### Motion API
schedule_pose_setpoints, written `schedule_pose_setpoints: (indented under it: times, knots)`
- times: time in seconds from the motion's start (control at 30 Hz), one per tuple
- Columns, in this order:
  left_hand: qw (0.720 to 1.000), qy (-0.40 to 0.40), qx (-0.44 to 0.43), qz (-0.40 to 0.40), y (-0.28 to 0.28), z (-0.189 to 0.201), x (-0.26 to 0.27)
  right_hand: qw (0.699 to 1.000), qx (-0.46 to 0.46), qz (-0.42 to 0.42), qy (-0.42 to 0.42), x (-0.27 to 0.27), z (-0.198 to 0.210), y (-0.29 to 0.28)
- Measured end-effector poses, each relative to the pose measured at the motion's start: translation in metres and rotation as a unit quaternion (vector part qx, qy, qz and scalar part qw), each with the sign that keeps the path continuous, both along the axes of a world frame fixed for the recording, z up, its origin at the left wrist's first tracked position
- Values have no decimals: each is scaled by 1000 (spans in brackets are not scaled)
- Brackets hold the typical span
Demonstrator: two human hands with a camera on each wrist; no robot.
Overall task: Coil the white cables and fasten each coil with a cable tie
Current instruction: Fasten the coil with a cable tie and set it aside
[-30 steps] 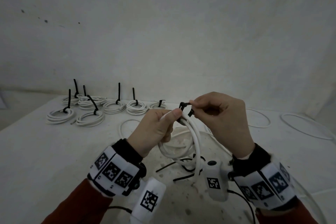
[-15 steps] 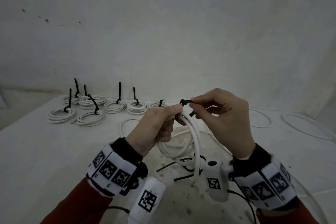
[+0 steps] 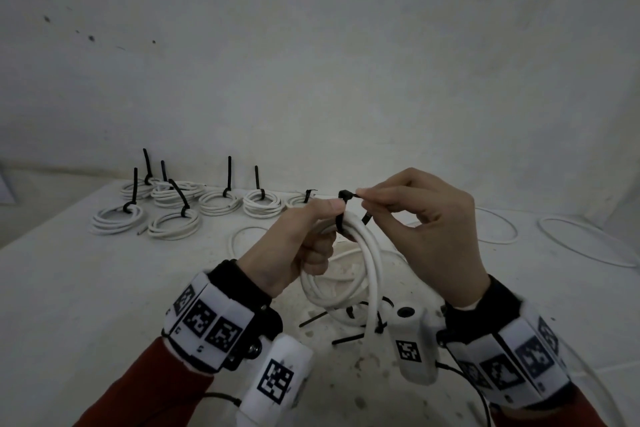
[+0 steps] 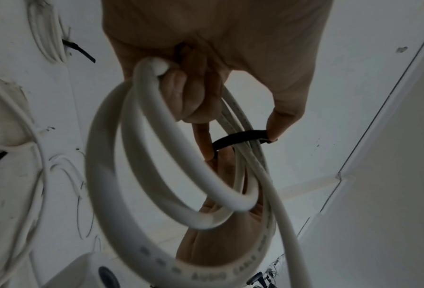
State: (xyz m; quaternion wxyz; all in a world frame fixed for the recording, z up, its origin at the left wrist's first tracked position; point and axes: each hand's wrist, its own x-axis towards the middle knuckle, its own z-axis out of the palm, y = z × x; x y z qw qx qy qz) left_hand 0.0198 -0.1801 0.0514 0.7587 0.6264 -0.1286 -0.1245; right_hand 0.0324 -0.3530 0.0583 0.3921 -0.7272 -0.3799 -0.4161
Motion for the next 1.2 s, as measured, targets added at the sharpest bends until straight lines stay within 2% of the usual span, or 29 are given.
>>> schedule_pose_setpoints:
  times: [0.3, 0.4, 0.5, 0.57, 0.67, 0.73, 0.8, 0.87, 0.93, 1.0, 1.1, 1.2]
  knots:
    - [1000, 16, -12, -1, 0, -2, 1, 999, 14, -16, -39, -4, -2, 7]
    - [1000, 15, -17, -1, -1, -3, 1, 1000, 25, -9, 2, -7, -4, 10]
    - [1000, 19, -19, 1, 0, -2, 2, 988, 118, 55, 85, -13, -3, 14]
    - [1000, 20, -15, 7, -1, -3, 1, 983, 141, 78, 91, -15, -3, 16]
    - [999, 32, -14, 7, -5, -4, -1, 987, 128, 71, 68, -17, -4, 18]
    - [999, 13, -16, 28, -5, -4, 0, 986, 128, 80, 65, -18, -4, 16]
    - [996, -58, -11, 72, 0, -2, 3, 984, 112, 104, 93, -17, 1, 12]
    - [970, -184, 49, 152, 8, -1, 4, 973, 101, 115, 174, -17, 7, 8]
    - [913, -302, 119, 246, 16, -2, 8, 955, 120, 73, 261, -18, 12, 4]
    - [865, -365, 167, 302, 21, -5, 11, 930, 94, 30, 354, -22, 17, 5]
    - [842, -396, 175, 321, 20, -8, 13, 873, 71, 85, 475, -30, 20, 14]
    - [833, -414, 175, 323, 17, -10, 12, 843, 102, 138, 510, -32, 17, 19]
